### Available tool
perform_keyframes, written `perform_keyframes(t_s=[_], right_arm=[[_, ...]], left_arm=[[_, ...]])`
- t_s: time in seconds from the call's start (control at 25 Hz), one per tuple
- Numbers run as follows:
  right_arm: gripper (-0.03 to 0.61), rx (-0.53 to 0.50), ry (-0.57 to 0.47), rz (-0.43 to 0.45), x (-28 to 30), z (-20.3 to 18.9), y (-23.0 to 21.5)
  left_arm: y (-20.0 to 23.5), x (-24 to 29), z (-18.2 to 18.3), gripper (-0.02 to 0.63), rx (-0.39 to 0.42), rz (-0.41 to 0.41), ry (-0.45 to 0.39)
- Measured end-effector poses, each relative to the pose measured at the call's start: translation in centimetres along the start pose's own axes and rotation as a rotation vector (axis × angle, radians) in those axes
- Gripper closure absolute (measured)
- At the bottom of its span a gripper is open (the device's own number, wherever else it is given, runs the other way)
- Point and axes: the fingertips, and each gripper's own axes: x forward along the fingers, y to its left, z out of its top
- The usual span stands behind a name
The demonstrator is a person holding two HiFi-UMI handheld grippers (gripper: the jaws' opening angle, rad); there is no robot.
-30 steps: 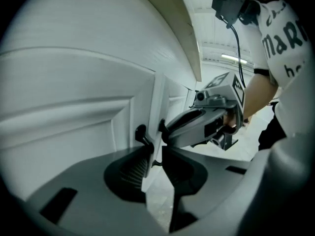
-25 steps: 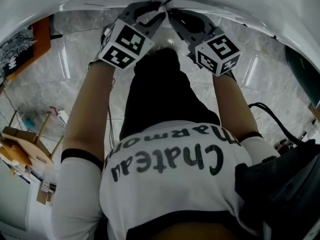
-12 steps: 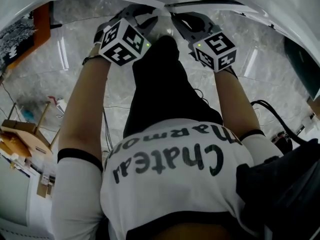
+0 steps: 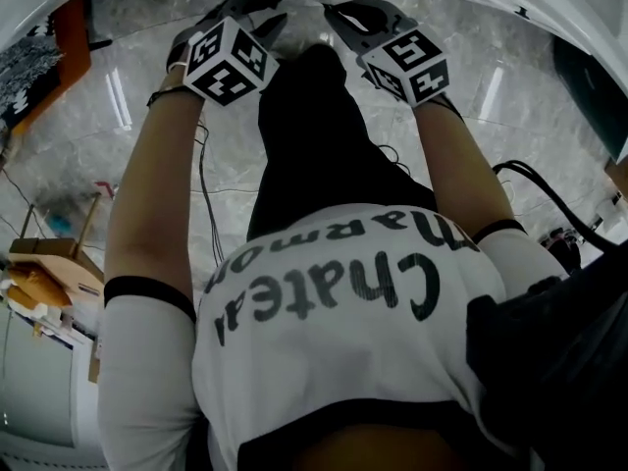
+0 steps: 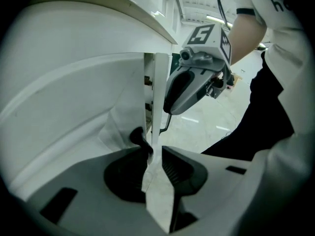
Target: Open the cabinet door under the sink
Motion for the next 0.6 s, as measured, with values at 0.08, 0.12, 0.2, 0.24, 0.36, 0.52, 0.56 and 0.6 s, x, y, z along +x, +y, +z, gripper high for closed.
perform_keyframes(t_s=[0.08, 0.12, 0.2, 0.24, 0.36, 0.52, 0.56, 0.6], right_arm=[[0.541, 0.019, 0.011, 0.002, -0.1, -0.3, 0.1], [0.541, 0.027, 0.016, 0.005, -0.2, -0.4, 0.1], [0.541, 0.036, 0.025, 0.009, -0.2, -0.6, 0.1], [0.541, 0.039, 0.031, 0.009, -0.3, -0.7, 0.1], [0.541, 0.041, 0.056, 0.007, -0.7, -1.3, 0.2], [0.541, 0.029, 0.088, 0.014, -1.1, -1.7, 0.6], [0.540, 0.024, 0.096, 0.017, -1.2, -1.9, 0.8], [0.540, 0.020, 0.102, 0.020, -1.3, -2.1, 0.9]], left_arm=[[-0.6, -0.1, -0.2, 0.541, 0.004, -0.015, 0.016], [-0.9, -0.3, -0.4, 0.541, 0.008, -0.024, 0.023], [-1.2, -0.4, -0.8, 0.540, 0.016, -0.036, 0.037], [-1.4, -0.5, -0.9, 0.538, 0.018, -0.037, 0.043], [-1.9, -0.4, -1.1, 0.538, 0.026, -0.037, 0.056], [-2.1, -0.7, -1.6, 0.539, 0.042, -0.033, 0.059], [-2.2, -0.8, -1.8, 0.540, 0.047, -0.036, 0.061], [-2.4, -0.9, -2.0, 0.540, 0.054, -0.040, 0.062]])
